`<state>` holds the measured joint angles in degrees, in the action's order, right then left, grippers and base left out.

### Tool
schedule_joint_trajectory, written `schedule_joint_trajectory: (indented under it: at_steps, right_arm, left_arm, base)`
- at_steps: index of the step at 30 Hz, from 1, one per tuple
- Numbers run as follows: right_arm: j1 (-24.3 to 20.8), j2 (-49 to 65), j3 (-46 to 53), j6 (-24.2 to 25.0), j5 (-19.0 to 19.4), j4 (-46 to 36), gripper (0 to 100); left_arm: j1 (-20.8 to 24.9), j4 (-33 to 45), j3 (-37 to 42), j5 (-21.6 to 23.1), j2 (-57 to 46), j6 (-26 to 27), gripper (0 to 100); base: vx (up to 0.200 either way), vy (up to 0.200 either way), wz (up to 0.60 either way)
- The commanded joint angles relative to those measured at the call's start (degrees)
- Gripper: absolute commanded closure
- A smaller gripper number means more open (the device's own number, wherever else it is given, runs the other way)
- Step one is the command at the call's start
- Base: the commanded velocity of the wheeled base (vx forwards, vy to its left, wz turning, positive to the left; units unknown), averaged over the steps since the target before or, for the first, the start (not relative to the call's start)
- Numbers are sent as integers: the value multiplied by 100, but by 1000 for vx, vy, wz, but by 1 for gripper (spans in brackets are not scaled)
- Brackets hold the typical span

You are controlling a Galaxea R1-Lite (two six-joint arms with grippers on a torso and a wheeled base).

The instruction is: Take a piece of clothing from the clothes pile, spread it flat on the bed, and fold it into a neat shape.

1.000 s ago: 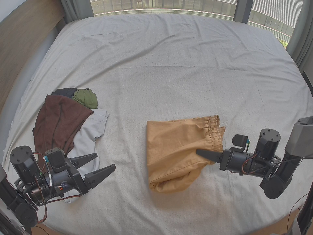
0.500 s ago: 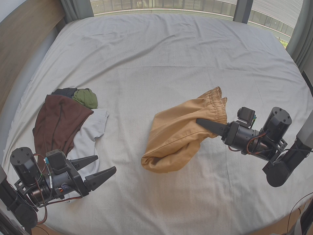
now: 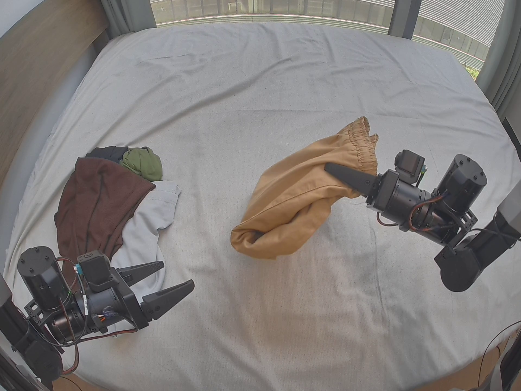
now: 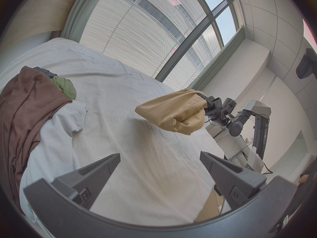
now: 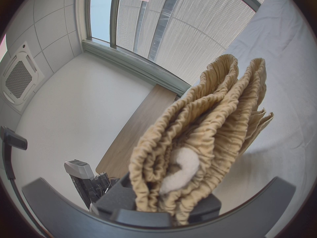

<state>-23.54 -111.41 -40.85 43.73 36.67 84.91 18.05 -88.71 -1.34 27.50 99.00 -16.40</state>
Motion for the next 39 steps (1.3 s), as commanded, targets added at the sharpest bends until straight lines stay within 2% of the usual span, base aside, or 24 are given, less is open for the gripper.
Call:
schedule_joint_trajectory:
  at_steps: [1,8,18,24,39]
  right_arm:
    - [7,-4,-468,39,-2,-220,100]
    - [25,-83,-1206,39,-2,-862,100]
    - [69,-496,-1900,48,-2,-1169,100]
    - [122,-777,-2656,259,-2,-1530,100]
    - [262,-1559,-4344,312,-2,-2154,100]
  left_arm:
    - [5,-6,20,1,5,-4,0]
    - [5,-6,29,1,-3,-4,0]
    - [5,-6,29,1,-3,-4,0]
    - [5,-6,81,1,-3,-13,0]
    - [67,-6,134,1,-3,-30,0]
  base:
    - [0,0,0]
    - [0,0,0]
    - [0,0,0]
    - [0,0,0]
    - [0,0,0]
